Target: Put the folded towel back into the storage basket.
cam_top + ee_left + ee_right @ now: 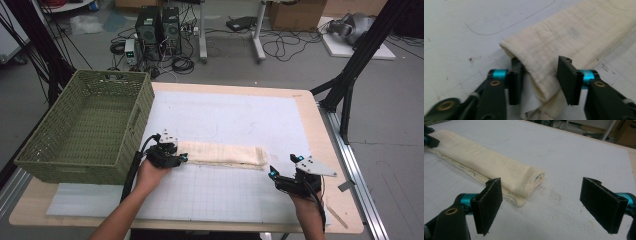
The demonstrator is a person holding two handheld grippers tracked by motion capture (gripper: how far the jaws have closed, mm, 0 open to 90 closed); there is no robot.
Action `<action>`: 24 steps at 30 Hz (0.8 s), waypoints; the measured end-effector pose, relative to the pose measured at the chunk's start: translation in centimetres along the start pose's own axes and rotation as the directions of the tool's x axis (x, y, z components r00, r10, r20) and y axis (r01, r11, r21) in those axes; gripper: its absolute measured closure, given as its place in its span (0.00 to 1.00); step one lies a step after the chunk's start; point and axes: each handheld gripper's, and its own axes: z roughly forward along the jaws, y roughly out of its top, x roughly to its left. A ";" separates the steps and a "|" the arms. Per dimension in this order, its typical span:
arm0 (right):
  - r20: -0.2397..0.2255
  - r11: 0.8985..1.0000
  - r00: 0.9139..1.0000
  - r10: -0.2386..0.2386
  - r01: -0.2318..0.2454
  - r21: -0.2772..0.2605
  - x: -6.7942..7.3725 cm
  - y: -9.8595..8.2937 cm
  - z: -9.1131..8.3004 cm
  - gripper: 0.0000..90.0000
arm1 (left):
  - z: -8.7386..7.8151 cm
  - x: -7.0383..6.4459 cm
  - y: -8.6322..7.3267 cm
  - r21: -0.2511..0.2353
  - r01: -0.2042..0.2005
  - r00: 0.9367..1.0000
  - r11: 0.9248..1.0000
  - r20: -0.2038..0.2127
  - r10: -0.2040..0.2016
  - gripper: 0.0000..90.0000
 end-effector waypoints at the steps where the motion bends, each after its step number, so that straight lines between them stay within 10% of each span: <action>1: 0.000 1.000 1.000 0.000 0.000 0.000 0.0 0.0 0.0 0.19 | 0.0 -0.1 0.0 0.003 0.008 1.000 1.000 -0.004 -0.007 0.64; 14: -0.003 1.000 1.000 0.010 -0.010 0.012 0.0 -0.1 0.0 0.19 | -0.1 -0.2 0.0 -0.004 0.028 0.998 1.000 0.052 -0.028 0.89; 24: -0.016 1.000 1.000 -0.004 0.004 0.021 0.1 -0.1 0.5 0.19 | -1.2 0.0 0.2 -0.108 0.036 0.994 0.993 0.110 -0.024 0.90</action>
